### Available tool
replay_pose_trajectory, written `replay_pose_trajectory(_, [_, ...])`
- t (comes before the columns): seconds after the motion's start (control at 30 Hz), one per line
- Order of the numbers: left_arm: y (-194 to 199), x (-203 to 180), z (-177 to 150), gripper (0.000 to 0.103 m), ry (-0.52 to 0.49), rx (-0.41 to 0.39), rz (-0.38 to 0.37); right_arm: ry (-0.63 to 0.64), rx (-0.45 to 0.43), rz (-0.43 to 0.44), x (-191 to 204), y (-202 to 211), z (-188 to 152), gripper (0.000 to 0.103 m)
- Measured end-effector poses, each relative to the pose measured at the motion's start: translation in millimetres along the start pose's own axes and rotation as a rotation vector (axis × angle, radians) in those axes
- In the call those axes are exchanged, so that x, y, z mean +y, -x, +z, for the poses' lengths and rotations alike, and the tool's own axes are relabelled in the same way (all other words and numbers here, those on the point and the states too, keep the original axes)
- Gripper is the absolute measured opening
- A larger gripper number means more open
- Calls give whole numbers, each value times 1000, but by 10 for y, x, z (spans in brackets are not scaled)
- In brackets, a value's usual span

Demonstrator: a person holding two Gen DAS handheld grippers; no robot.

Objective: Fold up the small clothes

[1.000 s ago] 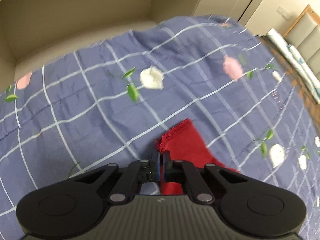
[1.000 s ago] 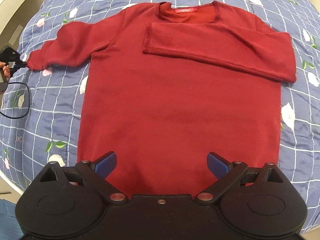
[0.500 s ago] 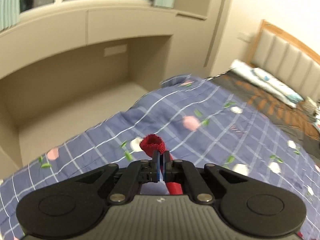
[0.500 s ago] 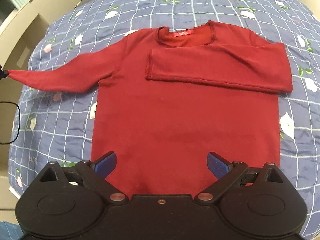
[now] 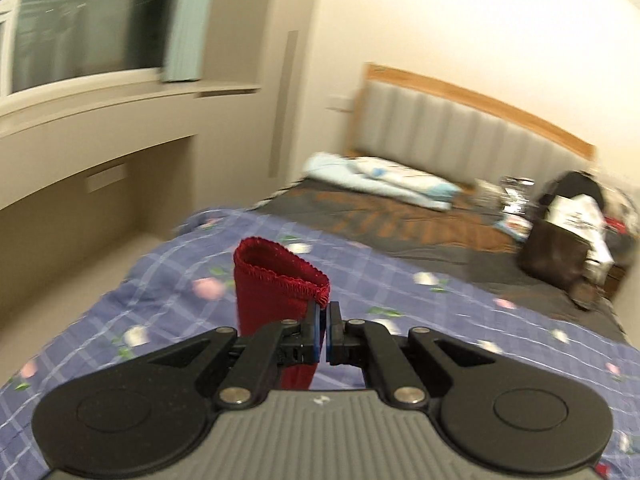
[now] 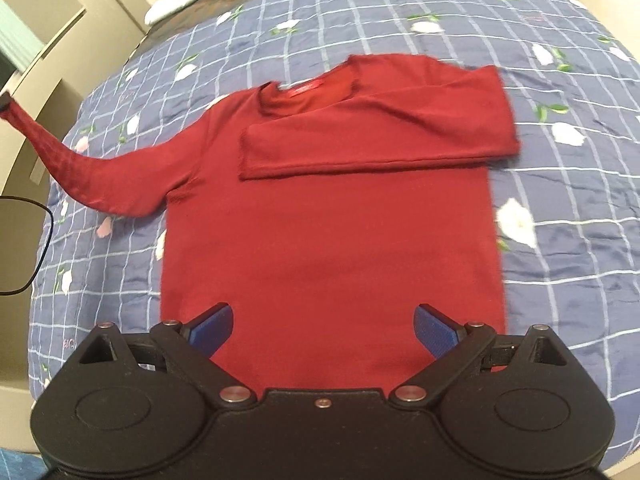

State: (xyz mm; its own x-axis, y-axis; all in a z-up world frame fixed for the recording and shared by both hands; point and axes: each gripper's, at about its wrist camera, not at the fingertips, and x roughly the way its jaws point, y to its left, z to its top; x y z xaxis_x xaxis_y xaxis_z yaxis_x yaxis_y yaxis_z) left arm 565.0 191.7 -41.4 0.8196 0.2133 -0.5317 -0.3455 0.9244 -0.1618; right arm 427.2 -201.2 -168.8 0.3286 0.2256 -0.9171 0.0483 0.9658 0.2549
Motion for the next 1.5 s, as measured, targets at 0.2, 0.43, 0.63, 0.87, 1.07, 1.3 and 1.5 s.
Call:
replay_pose_trajectory(0.2, [145, -981, -209, 1, -133, -9, -126, -27, -15, -19, -380, 132, -23, 97])
replay_pose_trajectory(0.43, [19, -1947, -813, 1, -248, 53, -200, -40, -6, -59, -800, 245, -76, 97])
replay_pose_trajectory(0.63, [-144, -2521, -1442, 1, -352, 146, -228, -73, 16, -91, -1170, 286, -115, 97])
replay_pose_trajectory(0.87, [-160, -2897, -2041, 1, -505, 229, -277, -113, 36, -101, -1446, 268, -123, 97])
replay_pose_trajectory(1.07, [-218, -3046, -2319, 1, -541, 310, -302, -111, 45, -95, -1507, 263, -133, 97])
replay_pose_trajectory(1.3, [-343, -3110, -2497, 6, -562, 439, -341, -113, 43, -97, -1574, 258, -132, 98])
replay_pose_trajectory(1.5, [-337, -3034, -2540, 58, -501, 517, -368, -106, 15, -103, -1702, 140, 76, 98])
